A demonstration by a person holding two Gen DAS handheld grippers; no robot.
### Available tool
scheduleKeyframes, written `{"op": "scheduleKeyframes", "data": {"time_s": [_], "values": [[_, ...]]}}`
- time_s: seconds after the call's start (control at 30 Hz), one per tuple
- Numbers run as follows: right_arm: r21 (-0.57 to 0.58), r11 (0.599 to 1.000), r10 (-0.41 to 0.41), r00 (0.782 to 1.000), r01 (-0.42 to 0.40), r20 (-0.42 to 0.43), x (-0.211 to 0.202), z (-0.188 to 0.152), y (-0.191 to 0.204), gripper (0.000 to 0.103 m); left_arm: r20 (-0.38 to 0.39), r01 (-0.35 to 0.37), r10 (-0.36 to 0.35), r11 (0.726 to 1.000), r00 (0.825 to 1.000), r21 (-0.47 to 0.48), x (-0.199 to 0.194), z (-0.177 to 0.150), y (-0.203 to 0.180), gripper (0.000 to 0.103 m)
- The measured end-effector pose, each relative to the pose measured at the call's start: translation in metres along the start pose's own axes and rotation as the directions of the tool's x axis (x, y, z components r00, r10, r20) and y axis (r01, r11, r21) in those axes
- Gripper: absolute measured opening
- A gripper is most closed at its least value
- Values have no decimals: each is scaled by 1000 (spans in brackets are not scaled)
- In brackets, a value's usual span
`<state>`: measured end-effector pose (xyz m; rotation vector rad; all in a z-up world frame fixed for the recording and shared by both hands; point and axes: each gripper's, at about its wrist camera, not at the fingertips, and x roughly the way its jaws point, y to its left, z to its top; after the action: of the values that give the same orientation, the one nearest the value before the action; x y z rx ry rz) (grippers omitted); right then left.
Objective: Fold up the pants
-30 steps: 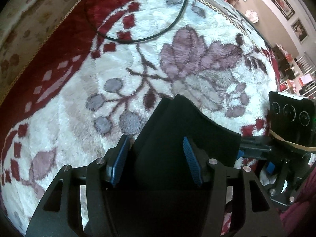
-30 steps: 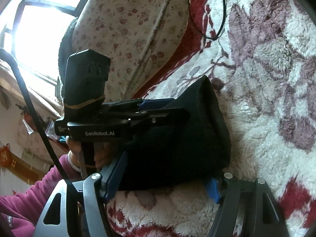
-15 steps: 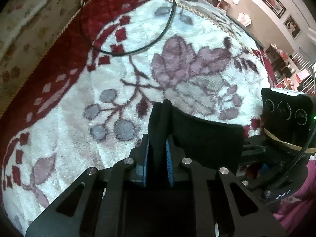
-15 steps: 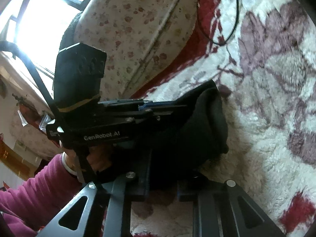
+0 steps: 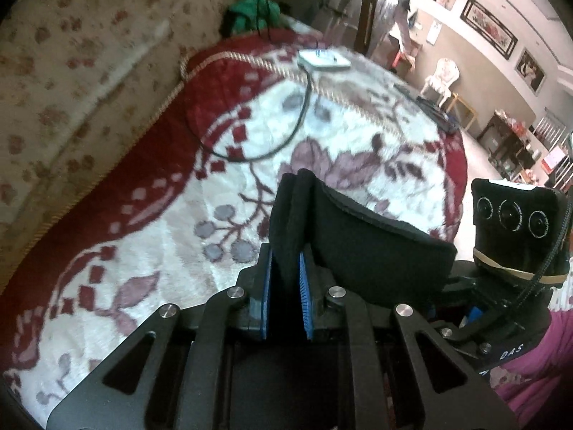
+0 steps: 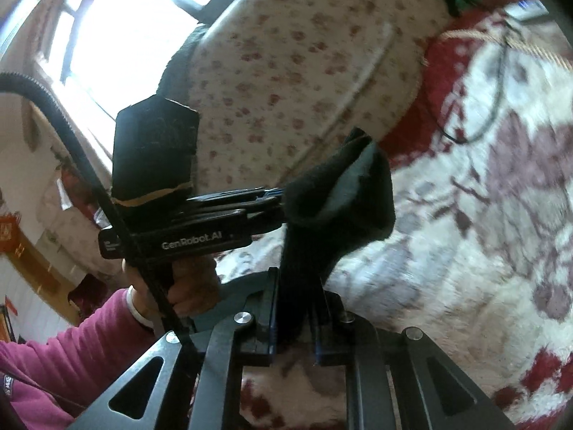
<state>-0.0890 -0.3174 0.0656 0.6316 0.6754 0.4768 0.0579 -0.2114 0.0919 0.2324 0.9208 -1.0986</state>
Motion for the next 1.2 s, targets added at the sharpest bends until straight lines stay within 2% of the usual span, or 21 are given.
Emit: {"op": "scheduleKeyframes", "data": {"time_s": [0.27, 0.5, 0.6, 0.77, 0.87, 0.9, 0.93, 0.97, 1.0, 1.07, 1.13, 1.2], "values": [[-98, 994, 47, 998, -50, -29, 17, 8, 51, 14, 105, -34, 42, 996, 994, -80, -63, -20, 14, 13], [-190, 976, 79, 989, -102, -125, 53, -2, 93, 14, 167, -71, 111, 971, 980, -227, -111, -70, 51, 13], [-211, 969, 87, 976, -130, -202, 86, -13, 106, 14, 160, -109, 168, 940, 973, -325, -123, -102, 78, 13], [-252, 954, 72, 943, -160, -325, 139, -41, 123, 14, 130, -154, 245, 863, 961, -481, -142, -162, 114, 12], [-222, 956, 88, 908, -193, -410, 167, -57, 123, 15, 120, -173, 282, 818, 952, -549, -156, -194, 124, 12], [-221, 955, 80, 891, -197, -447, 176, -64, 123, 15, 120, -179, 296, 804, 948, -567, -161, -202, 126, 12], [-236, 954, 59, 885, -186, -461, 181, -69, 122, 15, 118, -189, 313, 789, 943, -585, -166, -209, 128, 12], [-242, 954, 52, 890, -179, -453, 182, -71, 122, 18, 119, -196, 330, 773, 937, -603, -173, -219, 131, 12], [-224, 957, 68, 894, -184, -443, 181, -69, 121, 25, 124, -194, 337, 765, 933, -614, -178, -224, 132, 12], [-151, 965, 127, 884, -216, -449, 177, -64, 117, 34, 133, -193, 352, 748, 927, -635, -188, -234, 130, 12], [-86, 963, 194, 877, -256, -440, 166, -57, 114, 37, 125, -218, 377, 741, 918, -635, -195, -236, 123, 13], [-77, 960, 219, 891, -270, -398, 146, -47, 111, 37, 120, -242, 398, 741, 910, -626, -201, -237, 115, 13]]}}
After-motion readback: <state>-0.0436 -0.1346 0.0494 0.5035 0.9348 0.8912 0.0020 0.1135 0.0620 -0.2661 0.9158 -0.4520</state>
